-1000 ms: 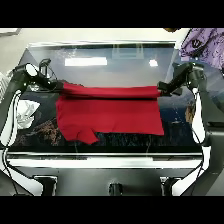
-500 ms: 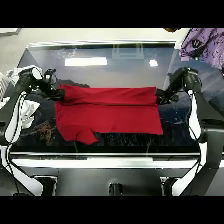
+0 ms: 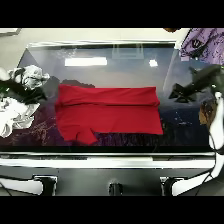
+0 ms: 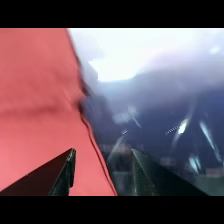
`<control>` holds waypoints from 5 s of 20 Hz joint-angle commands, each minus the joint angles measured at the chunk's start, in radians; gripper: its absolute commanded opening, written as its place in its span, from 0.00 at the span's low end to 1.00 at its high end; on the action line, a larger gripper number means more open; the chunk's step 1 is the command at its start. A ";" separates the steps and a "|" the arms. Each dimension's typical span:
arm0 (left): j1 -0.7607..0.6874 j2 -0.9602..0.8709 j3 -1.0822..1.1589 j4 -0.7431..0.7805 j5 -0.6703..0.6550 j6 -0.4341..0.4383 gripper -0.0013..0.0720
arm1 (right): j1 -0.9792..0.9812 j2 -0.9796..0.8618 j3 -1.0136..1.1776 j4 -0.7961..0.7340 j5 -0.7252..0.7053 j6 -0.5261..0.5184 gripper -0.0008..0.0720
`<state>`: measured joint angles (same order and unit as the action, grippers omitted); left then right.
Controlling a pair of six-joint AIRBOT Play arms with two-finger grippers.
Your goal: Fold the clothes and pants, and hang the long-sleeved shirts on hangers.
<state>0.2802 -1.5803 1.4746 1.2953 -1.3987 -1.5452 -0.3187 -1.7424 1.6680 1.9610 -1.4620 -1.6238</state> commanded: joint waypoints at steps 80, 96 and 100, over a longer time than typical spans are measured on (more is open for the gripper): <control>-0.093 -0.272 0.213 -0.242 0.086 -0.065 0.46 | 0.064 0.072 -0.288 0.154 0.405 0.090 0.72; -0.101 -0.156 0.282 -0.106 0.058 -0.098 0.46 | 0.089 -0.172 -0.283 0.489 0.263 -0.185 0.53; -0.152 -0.169 0.282 -0.204 0.086 -0.098 0.41 | 0.109 -0.102 -0.283 0.455 0.317 -0.151 0.05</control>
<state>0.1585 -1.7424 1.7554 1.1587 -1.3315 -1.6424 -0.2321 -1.8858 1.3830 2.4329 -1.1774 -1.8023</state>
